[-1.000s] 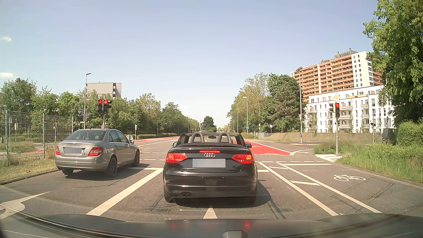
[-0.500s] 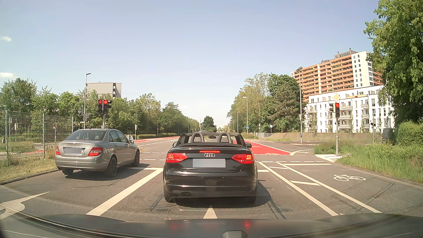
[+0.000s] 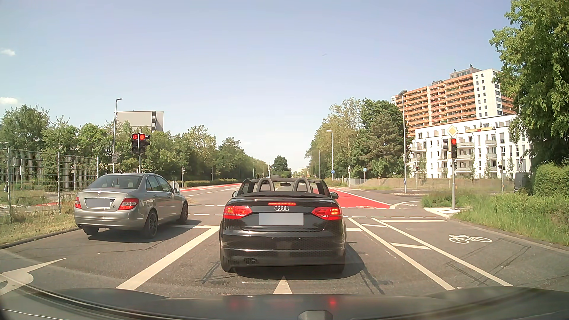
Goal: Follow the waypoints while adhering to traffic rules and regulations
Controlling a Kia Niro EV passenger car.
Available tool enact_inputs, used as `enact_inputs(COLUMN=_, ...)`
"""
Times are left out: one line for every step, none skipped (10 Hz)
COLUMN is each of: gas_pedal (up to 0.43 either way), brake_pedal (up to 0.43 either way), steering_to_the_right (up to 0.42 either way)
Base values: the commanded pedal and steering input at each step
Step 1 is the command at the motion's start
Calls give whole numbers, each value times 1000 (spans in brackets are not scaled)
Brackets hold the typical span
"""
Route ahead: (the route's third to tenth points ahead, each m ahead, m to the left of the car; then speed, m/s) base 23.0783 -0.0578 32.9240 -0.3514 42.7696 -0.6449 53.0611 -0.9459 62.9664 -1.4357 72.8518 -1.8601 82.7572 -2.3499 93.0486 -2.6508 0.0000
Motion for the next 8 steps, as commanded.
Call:
enact_inputs(gas_pedal=0, brake_pedal=354, steering_to_the_right=-2)
enact_inputs(gas_pedal=0, brake_pedal=354, steering_to_the_right=-2)
enact_inputs(gas_pedal=0, brake_pedal=354, steering_to_the_right=-2)
enact_inputs(gas_pedal=0, brake_pedal=354, steering_to_the_right=-2)
enact_inputs(gas_pedal=0, brake_pedal=354, steering_to_the_right=-2)
enact_inputs(gas_pedal=0, brake_pedal=354, steering_to_the_right=-2)
enact_inputs(gas_pedal=0, brake_pedal=354, steering_to_the_right=-2)
enact_inputs(gas_pedal=0, brake_pedal=354, steering_to_the_right=-2)
